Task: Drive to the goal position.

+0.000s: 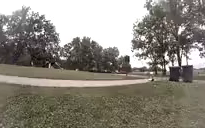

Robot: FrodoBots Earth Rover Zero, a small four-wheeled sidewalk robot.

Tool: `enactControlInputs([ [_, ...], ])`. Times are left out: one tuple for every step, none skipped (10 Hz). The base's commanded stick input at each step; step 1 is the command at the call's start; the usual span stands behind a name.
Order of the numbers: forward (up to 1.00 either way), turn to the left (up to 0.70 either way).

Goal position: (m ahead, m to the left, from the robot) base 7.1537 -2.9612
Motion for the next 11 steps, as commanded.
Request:
enactControlInputs([
  [0.7, 0.0],
  [0.7, 0.0],
  [0.7, 0.0],
  [0.7, 0.0],
  [0.7, 0.0],
  [0.7, -0.05],
  [0.7, -0.14],
  [0.7, -0.14],
  [0.7, -0.14],
  [0.7, -0.14],
  [0.7, -0.14],
])
